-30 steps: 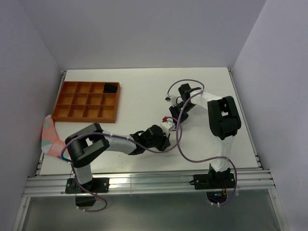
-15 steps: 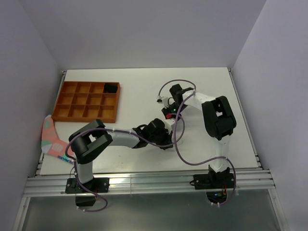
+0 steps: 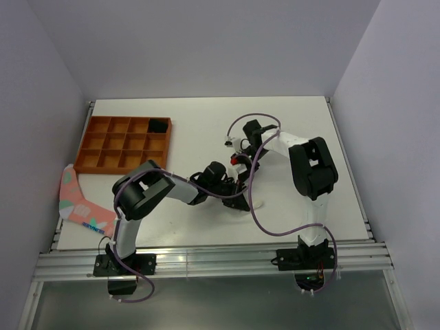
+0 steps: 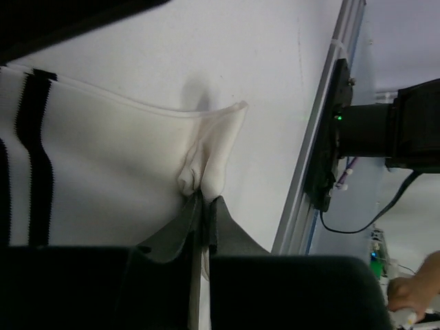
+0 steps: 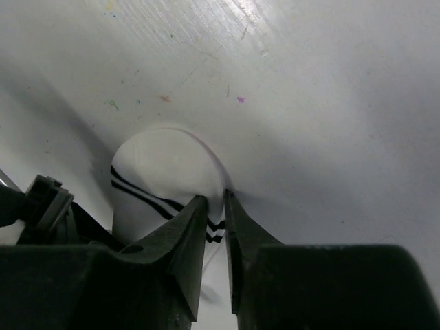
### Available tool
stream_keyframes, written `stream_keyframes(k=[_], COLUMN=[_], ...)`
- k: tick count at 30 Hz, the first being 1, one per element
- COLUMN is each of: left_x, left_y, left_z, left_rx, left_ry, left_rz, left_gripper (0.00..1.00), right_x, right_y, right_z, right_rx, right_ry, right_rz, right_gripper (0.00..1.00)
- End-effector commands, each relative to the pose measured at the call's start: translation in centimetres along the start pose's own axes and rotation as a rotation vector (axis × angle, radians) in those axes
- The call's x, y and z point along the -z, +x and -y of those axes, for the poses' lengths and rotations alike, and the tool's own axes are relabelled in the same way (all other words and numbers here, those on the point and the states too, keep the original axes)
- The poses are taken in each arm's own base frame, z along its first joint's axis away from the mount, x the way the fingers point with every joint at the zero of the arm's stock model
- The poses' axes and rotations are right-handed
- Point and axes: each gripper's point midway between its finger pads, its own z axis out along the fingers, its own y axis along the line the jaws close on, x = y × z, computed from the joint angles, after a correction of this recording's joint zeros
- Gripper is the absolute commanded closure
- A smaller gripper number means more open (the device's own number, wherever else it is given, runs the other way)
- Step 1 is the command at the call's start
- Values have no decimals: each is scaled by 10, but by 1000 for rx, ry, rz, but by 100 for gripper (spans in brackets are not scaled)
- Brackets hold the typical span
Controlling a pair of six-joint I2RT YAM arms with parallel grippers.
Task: Roll the socks
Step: Roll the sock at the center of the board.
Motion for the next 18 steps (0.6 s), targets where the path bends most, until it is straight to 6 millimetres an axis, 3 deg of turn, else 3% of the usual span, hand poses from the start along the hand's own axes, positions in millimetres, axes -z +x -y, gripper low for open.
stream_keyframes(k=[1,9,13,18], left_x=[-1,6,11,20], left_y=[62,81,86,77], left_z=[-19,-35,-46,-51], left_rx=[259,411,461,480], left_ry=[-19,-74,-129,-156], left_rz=[-172,-206,-220,-226], left_gripper=[100,100,100,100], right_x=[5,14,29,60], right_y=[-10,-18,-25,-27], right_z=[10,16,25,33], right_rx=[63,43,27,-1], right_ry=[65,137,195,222], right_rz=[46,99,152,239], right_gripper=[73,53,49,48])
